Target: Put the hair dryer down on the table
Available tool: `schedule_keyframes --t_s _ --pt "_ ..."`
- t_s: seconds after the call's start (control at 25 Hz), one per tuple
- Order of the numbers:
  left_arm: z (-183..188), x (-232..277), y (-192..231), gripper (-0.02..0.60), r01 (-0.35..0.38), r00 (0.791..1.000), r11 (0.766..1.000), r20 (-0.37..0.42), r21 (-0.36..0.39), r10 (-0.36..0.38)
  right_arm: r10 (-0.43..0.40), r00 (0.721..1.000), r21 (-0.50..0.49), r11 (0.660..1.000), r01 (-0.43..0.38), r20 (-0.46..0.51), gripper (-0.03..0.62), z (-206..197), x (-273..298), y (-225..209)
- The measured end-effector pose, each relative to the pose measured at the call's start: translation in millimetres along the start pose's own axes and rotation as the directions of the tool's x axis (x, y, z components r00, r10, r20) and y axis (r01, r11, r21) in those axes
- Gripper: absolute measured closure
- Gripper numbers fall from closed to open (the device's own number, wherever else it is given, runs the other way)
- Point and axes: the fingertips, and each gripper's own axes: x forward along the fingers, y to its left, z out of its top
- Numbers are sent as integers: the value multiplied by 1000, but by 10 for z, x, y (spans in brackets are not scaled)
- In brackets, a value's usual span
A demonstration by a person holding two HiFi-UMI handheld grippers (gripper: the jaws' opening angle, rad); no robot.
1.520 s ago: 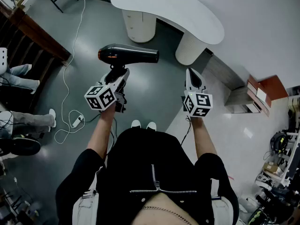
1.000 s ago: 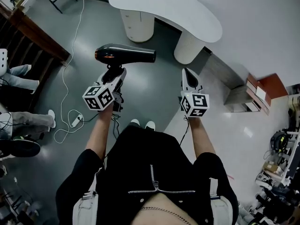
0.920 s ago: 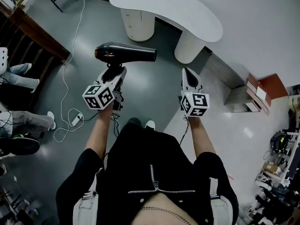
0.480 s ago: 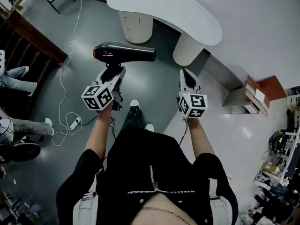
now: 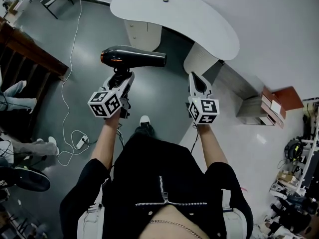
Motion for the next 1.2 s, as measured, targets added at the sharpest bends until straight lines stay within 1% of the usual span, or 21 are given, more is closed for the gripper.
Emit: schedule_keyframes --t_s 0.32,0.48,0.64,0.92,1.2 --pt "388 390 591 319 24 1000 1000 -18 4 -24 -19 1000 -11 1000 19 1 589 229 753 123" --pt "486 504 821 319 29 999 1000 -25 8 -29 -30 1000 -8 1000 30 7 589 267 969 188" --pt "563 601 966 319 31 999 1000 -23 -1 -31 -29 1000 -13 999 29 -7 589 267 1133 219" --pt "602 907 1121 319 30 999 999 -35 -19 -30 -39 999 -2 999 39 -23 591 234 1399 58" --pt "723 1422 1257 319 24 999 1000 -48 -10 -24 -26 999 14 1000 26 -20 594 284 1959 -243"
